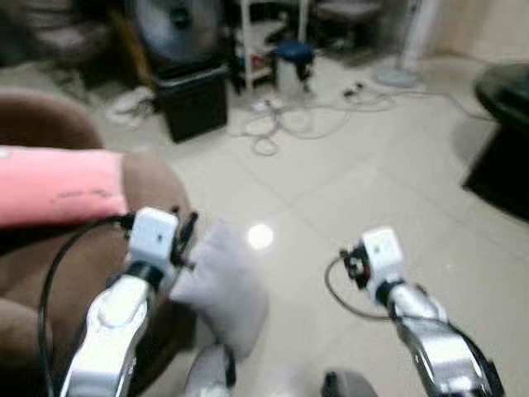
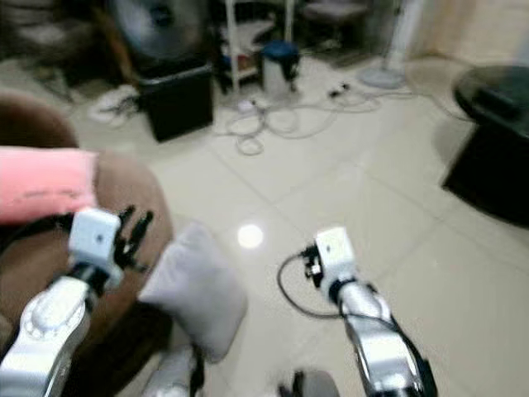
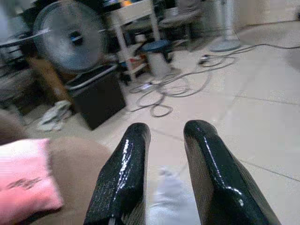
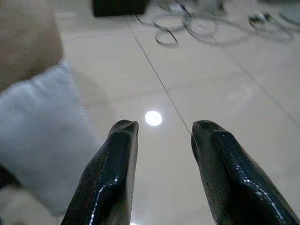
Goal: Move the pillow to the sofa from floor
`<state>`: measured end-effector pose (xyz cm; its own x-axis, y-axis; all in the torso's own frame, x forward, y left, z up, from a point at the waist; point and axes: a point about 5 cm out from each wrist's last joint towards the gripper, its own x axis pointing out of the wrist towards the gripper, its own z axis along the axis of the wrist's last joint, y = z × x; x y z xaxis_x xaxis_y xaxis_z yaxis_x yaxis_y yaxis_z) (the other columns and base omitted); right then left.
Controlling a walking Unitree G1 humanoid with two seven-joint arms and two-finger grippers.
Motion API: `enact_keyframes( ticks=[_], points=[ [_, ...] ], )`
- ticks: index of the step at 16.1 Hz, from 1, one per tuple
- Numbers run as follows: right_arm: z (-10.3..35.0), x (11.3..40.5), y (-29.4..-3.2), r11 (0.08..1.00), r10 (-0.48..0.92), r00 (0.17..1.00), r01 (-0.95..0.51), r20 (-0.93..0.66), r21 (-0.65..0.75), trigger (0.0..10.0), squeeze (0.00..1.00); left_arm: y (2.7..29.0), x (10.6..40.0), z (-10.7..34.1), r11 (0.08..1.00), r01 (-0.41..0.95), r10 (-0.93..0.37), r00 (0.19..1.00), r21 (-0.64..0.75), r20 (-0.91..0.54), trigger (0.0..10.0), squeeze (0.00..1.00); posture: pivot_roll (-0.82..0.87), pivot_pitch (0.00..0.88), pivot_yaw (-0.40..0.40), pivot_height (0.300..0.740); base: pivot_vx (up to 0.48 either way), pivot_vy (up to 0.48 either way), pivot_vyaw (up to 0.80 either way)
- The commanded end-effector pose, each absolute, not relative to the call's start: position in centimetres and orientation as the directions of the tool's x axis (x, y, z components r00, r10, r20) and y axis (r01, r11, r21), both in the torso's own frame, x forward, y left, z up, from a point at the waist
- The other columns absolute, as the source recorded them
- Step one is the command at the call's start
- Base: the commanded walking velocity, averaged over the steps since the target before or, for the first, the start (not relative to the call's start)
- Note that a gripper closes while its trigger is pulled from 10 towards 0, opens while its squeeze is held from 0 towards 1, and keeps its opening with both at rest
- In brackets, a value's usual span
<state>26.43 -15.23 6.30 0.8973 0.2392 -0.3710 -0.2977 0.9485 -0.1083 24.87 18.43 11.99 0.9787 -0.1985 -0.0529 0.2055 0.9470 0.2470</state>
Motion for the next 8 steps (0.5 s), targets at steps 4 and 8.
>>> enact_keyframes(
  ticks=[4,8],
  points=[
    [6.53,26.59,-14.15,0.937,0.278,0.891,-0.334,-0.36,-0.102,10.0,0.0,19.3,24.69,11.59,0.95,0.178,-0.164,0.984,0.256,-0.076,10.0,0.0,0.1,0.0,0.024,0.627,0.351,0.0,0.0],
    [6.47,26.54,-13.97,0.92,0.306,0.878,-0.372,-0.368,-0.121,10.0,0.0,19.43,24.35,11.39,0.952,0.168,-0.151,0.985,0.257,-0.083,10.0,0.0,0.1,0.0,0.021,0.627,0.337,0.0,0.0]
  ],
)
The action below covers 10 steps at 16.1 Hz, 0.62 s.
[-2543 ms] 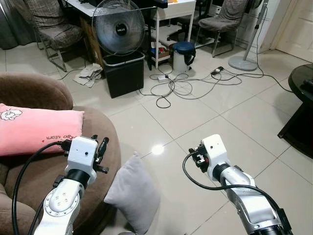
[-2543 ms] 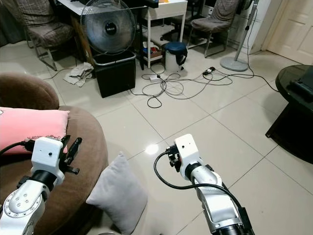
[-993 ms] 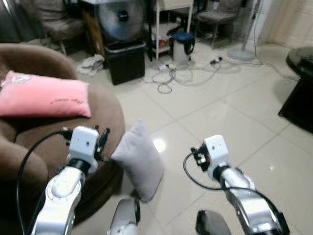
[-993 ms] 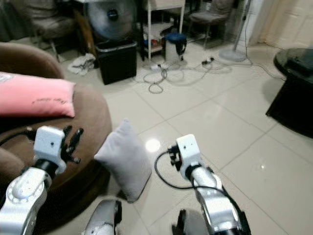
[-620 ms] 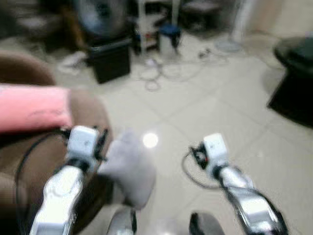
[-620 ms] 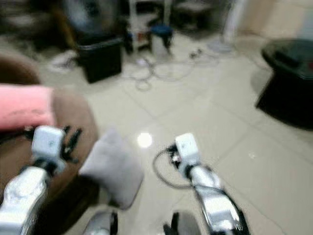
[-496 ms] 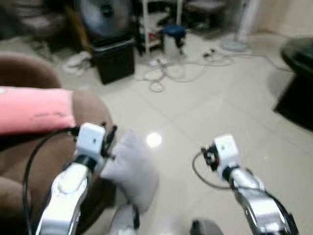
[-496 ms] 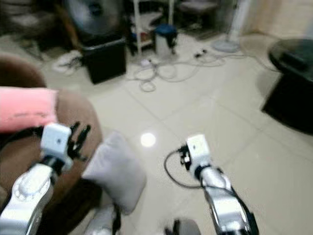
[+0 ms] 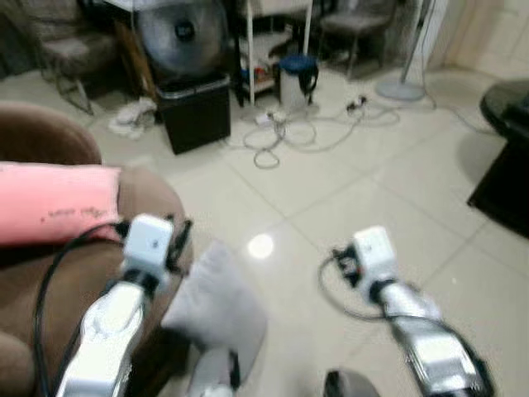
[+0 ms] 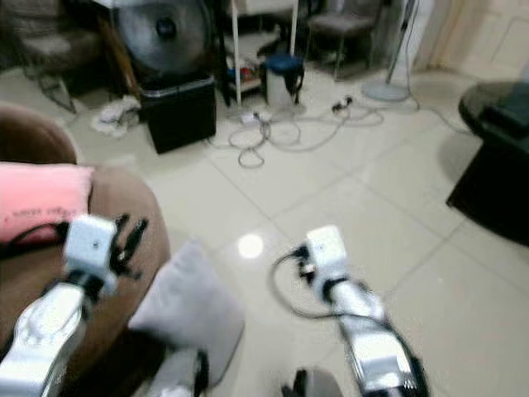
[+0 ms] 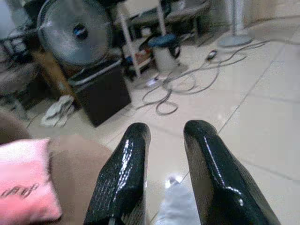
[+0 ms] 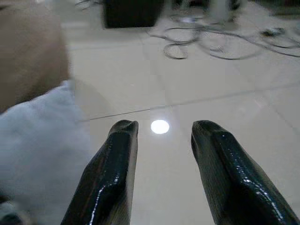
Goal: Move the pillow to the sofa from floor
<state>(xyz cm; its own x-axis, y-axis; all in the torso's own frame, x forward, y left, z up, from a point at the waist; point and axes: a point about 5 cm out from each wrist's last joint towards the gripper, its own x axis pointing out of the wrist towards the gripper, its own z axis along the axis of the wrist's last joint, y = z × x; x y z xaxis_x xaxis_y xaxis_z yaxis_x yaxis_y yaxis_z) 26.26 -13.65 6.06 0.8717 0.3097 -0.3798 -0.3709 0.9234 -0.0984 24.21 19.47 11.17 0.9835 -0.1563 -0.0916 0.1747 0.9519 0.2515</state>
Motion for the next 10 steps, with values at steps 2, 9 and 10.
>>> enact_keyframes(
  ticks=[2,9,10],
  points=[
    [6.46,26.49,-13.82,0.912,0.321,0.872,-0.39,-0.371,-0.128,10.0,0.0,19.55,24.23,11.33,0.952,0.162,-0.144,0.986,0.26,-0.085,10.0,0.0,0.1,0.0,0.021,0.627,0.0,0.0,0.0],
    [6.1,26.08,-13.4,0.896,0.362,0.851,-0.431,-0.38,-0.111,10.0,0.0,19.78,23.8,11.19,0.949,0.154,-0.131,0.987,0.277,-0.098,10.0,0.0,0.11,0.0,0.022,0.627,0.0,0.0,0.8],
    [6.01,26.0,-13.37,0.894,0.368,0.848,-0.435,-0.382,-0.105,10.0,0.0,19.72,23.81,11.26,0.948,0.159,-0.138,0.986,0.277,-0.094,10.0,0.0,0.11,0.0,0.022,0.627,0.0,0.0,0.8]
  ],
)
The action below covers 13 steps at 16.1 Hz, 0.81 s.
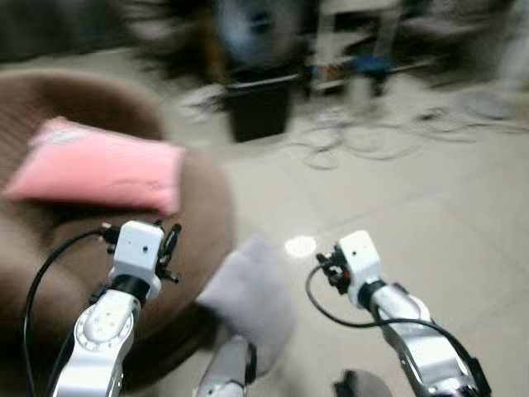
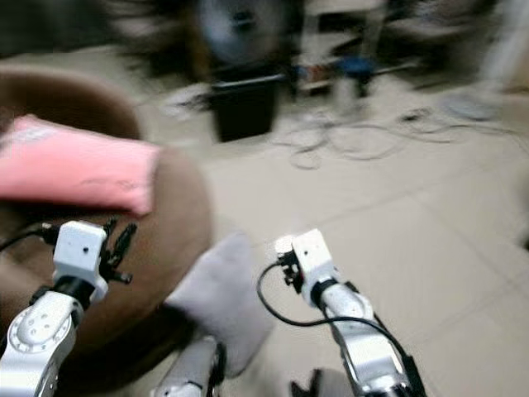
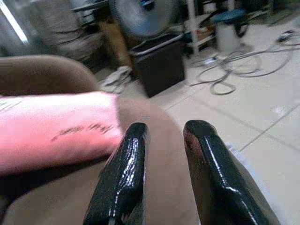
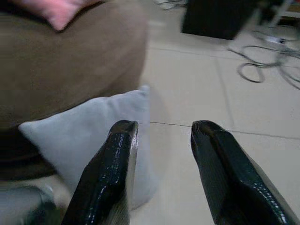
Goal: Move the pillow to the sofa from floor
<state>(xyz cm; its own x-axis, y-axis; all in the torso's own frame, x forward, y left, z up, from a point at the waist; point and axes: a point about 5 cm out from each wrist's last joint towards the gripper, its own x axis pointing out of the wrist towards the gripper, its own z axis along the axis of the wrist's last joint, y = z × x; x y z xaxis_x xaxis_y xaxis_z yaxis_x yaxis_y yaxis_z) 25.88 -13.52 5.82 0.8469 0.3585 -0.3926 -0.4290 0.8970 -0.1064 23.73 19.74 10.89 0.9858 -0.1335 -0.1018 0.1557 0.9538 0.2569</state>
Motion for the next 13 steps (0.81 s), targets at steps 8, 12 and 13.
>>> enact_keyframes(
  ticks=[8,12,13],
  points=[
    [5.5,25.7,-13.8,0.916,0.332,0.856,-0.393,-0.396,-0.08,10.0,0.0,19.6,23.8,11.2,0.949,0.182,-0.162,0.982,0.258,-0.095,10.0,0.0,0.11,0.0,0.027,0.627,0.072,0.0,0.2],
    [5.6,25.7,-14.2,0.933,0.281,0.877,-0.345,-0.39,-0.105,10.0,0.0,20.1,24.8,10.2,0.933,0.218,-0.184,0.973,0.288,-0.139,10.0,0.0,0.06,0.0,0.031,0.627,0.0,0.0,0.0],
    [5.6,25.7,-14.3,0.935,0.269,0.882,-0.335,-0.387,-0.113,10.0,0.0,20.2,25.0,10.0,0.933,0.22,-0.185,0.972,0.284,-0.144,10.0,0.0,0.06,0.0,0.031,0.627,0.0,0.0,0.0]
  ],
)
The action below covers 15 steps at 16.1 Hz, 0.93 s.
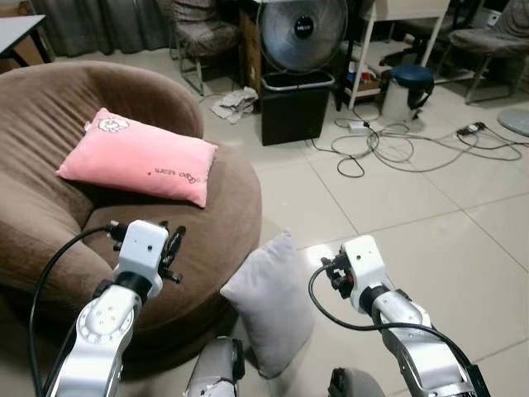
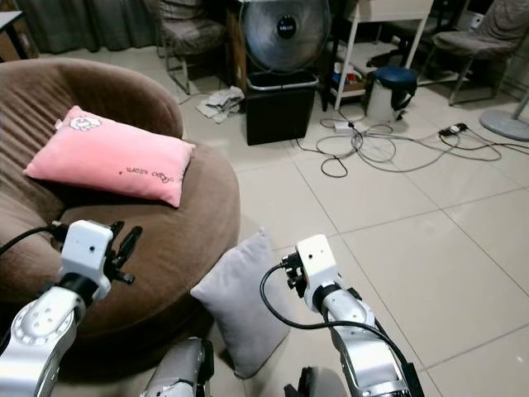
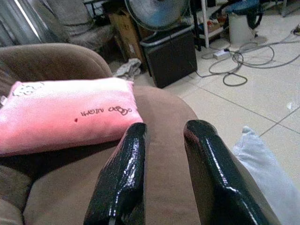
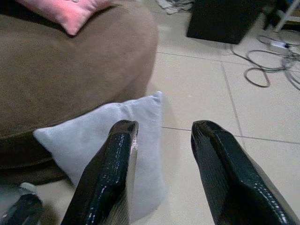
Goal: Move the pillow to the sofa from floor
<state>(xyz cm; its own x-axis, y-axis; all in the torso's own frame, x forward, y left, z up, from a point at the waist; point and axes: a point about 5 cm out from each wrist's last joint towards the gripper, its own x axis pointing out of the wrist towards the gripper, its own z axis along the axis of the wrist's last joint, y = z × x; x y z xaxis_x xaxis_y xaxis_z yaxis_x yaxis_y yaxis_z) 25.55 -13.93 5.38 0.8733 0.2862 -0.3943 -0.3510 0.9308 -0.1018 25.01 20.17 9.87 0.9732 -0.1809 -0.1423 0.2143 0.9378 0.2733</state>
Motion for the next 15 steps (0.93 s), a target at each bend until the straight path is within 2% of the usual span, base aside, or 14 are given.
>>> enact_keyframes(
  ticks=[1,6,10,12,13,14,15],
  points=[
    [5.3,25.6,-14.7,0.951,0.218,0.891,-0.286,-0.399,-0.119,10.0,0.0,20.0,25.7,9.0,0.923,0.258,-0.217,0.961,0.285,-0.169,10.0,0.0,0.03,0.0,0.024,0.627,0.0,0.0,0.0],
    [4.7,24.0,-15.4,0.941,0.244,0.865,-0.32,-0.44,-0.109,10.0,0.0,17.8,26.7,7.5,0.915,0.328,-0.286,0.938,0.236,-0.195,10.0,0.0,0.01,0.0,-0.027,0.602,0.0,0.0,0.0],
    [5.8,22.0,-19.0,0.933,0.213,0.853,-0.322,-0.475,-0.16,10.0,0.0,15.1,26.3,4.2,0.922,0.375,-0.341,0.905,0.098,-0.254,10.0,0.0,-0.11,0.0,-0.079,0.557,0.0,0.0,0.0],
    [6.7,21.4,-20.0,0.921,0.214,0.85,-0.34,-0.482,-0.19,10.0,0.0,14.2,26.7,3.8,0.918,0.387,-0.355,0.899,0.084,-0.256,10.0,0.0,-0.15,0.003,-0.089,0.537,0.0,0.0,0.0],
    [7.6,21.0,-20.6,0.913,0.217,0.855,-0.348,-0.471,-0.211,10.0,0.0,13.3,27.0,3.8,0.915,0.396,-0.368,0.897,0.076,-0.246,10.0,0.0,-0.19,0.041,-0.081,0.532,0.0,0.0,0.0],
    [8.2,20.7,-21.0,0.912,0.221,0.857,-0.351,-0.465,-0.214,10.0,0.0,12.8,27.2,3.8,0.912,0.404,-0.378,0.895,0.072,-0.235,10.0,0.0,-0.19,0.041,-0.081,0.532,0.0,0.0,0.0],
    [8.6,20.6,-20.7,0.907,0.234,0.856,-0.362,-0.46,-0.213,10.0,0.0,12.5,27.3,3.5,0.902,0.422,-0.39,0.887,0.09,-0.246,10.0,0.0,-0.2,0.053,-0.075,0.532,0.0,0.0,0.0]
  ],
)
